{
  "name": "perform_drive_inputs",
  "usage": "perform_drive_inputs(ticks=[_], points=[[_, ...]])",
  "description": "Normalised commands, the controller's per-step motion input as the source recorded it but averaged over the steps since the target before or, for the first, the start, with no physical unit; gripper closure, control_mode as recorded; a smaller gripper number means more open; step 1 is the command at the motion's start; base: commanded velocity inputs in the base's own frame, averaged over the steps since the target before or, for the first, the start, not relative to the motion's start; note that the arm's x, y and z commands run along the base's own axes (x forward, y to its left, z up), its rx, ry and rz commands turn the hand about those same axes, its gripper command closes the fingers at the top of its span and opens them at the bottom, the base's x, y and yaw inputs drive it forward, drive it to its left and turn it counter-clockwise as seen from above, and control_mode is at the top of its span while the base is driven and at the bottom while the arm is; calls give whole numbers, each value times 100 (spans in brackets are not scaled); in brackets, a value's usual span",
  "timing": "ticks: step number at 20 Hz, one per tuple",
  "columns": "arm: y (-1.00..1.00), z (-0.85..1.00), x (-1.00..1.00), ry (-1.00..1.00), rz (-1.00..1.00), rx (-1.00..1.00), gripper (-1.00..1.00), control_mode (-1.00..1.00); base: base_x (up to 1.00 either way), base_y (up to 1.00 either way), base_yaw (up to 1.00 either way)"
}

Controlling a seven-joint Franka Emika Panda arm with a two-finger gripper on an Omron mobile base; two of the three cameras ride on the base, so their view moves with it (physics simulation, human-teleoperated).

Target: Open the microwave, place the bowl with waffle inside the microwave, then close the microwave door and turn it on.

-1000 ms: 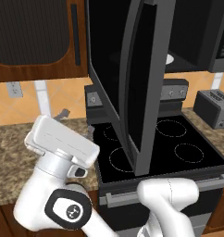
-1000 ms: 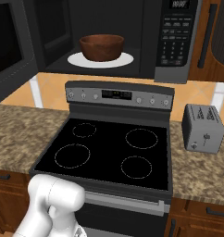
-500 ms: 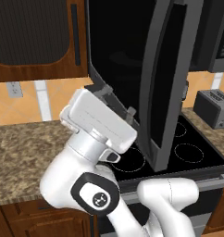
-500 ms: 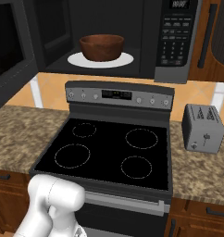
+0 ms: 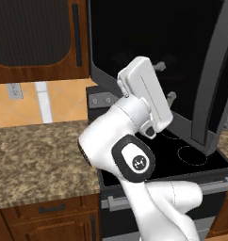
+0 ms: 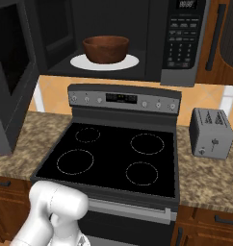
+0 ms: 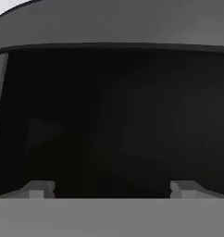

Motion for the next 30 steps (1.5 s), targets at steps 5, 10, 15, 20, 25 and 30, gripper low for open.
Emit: perform_drive_inputs(ticks=[5, 10, 15, 20, 25, 30], points=[[-100, 0, 100, -6, 8, 26, -100, -100, 0, 0, 0], [-99, 0, 100, 4, 21, 25, -100, -100, 0, 0, 0], [-78, 0, 100, 5, 26, 12, -100, -100, 0, 0, 0], [-46, -8, 97, 1, 27, 0, -100, -100, 0, 0, 0], [-36, -8, 84, 10, 28, 0, -100, -100, 0, 0, 0], [-39, -1, 76, 3, 22, 0, -100, -100, 0, 0, 0]])
